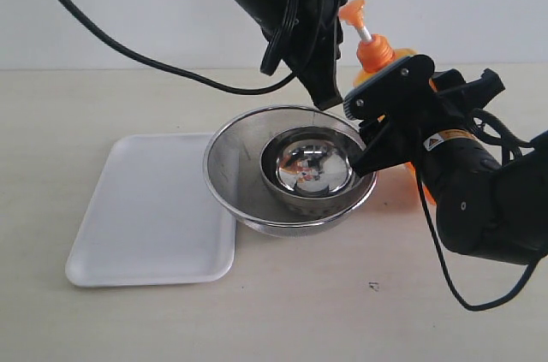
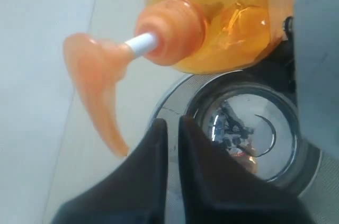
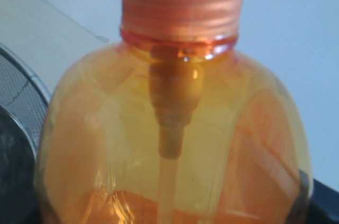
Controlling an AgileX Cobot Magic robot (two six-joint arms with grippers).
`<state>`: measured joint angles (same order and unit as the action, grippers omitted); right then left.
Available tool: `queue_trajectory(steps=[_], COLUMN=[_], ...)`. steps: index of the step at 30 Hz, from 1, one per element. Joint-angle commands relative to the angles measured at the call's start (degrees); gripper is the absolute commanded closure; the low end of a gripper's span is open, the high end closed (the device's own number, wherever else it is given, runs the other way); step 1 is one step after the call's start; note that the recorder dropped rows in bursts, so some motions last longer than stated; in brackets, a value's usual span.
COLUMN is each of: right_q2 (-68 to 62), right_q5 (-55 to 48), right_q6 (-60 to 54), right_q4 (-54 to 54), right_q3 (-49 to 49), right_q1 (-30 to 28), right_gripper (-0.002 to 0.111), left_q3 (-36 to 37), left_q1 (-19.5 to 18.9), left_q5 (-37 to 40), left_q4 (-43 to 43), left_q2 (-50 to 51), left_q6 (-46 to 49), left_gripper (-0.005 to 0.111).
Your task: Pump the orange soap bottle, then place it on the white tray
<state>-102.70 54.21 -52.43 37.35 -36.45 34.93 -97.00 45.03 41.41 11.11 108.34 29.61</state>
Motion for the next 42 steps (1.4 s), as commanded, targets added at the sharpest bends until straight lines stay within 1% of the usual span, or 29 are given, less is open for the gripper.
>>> queue_trajectory(steps=[1,6,14,18,21,24,26,27,29,30,32,34,37,40,42], right_q2=[0.26,0.26,0.26,0.26,0.26,0.26,0.26,0.26,0.26,0.26,0.26,0.26,0.26,0.26,0.26], right_q5=[0.77,0.77,0.95,0.83,0.83,0.83,0.83,0.83,0.83,0.83,0.83,0.72,0.72,0.72,0.72], right_q6=[-0.11,-0.11,-0.11,-0.11,-0.11,-0.11,-0.11,-0.11,-0.11,-0.11,-0.11,-0.11,-0.11,-0.11,0.05], right_q4=[-0.69,-0.69,-0.69,-0.69,-0.69,-0.69,-0.69,-0.69,-0.69,-0.69,-0.69,-0.69,-0.69,-0.69,-0.69], right_q3=[-0.26,-0.26,-0.26,-0.26,-0.26,-0.26,-0.26,-0.26,-0.26,-0.26,-0.26,-0.26,-0.26,-0.26,-0.26], right_q1=[-0.12,-0.12,-0.12,-0.12,-0.12,-0.12,-0.12,-0.12,-0.12,-0.12,-0.12,-0.12,-0.12,-0.12,-0.12], right_gripper=[0.108,0.108,0.108,0.108,0.108,0.108,0.108,0.108,0.108,0.108,0.108,0.108,0.108,0.108,0.108], left_q3=[-0.3,-0.3,-0.3,-0.3,-0.3,-0.3,-0.3,-0.3,-0.3,-0.3,-0.3,-0.3,-0.3,-0.3,-0.4], left_q1=[0.31,0.31,0.2,0.2,0.2,-0.65,-1.96,-2.86,-5.22,-6.52,-8.78,-11.24,-14.66,-17.95,-19.97], left_q5=[0.16,-1.16,-8.66,-9.07,-9.07,-9.34,-10.47,-11.03,-12.39,-12.84,-12.99,-11.83,-7.41,-1.66,2.0], left_q4=[-2.09,-2.09,-0.98,-0.98,-0.98,-1.23,-1.97,-3.66,-9.37,-13.55,-22.95,-35.68,-55.0,-68.08,-72.79], left_q2=[-1.61,-4.68,-8.67,-9.1,-9.1,-9.1,-8.99,-8.99,-8.99,-8.99,-8.99,-8.99,-8.99,-8.42,-7.62], left_q6=[0.4,0.4,0.4,-0.42,-5.75,-8.98,-11.08,-11.19,-11.19,-9.8,-3.05,6.08,18.75,25.39,26.59], left_gripper=[0.102,0.102,0.102,0.102,0.102,0.102,0.102,0.102,0.102,0.102,0.102,0.102,0.102,0.102,0.102])
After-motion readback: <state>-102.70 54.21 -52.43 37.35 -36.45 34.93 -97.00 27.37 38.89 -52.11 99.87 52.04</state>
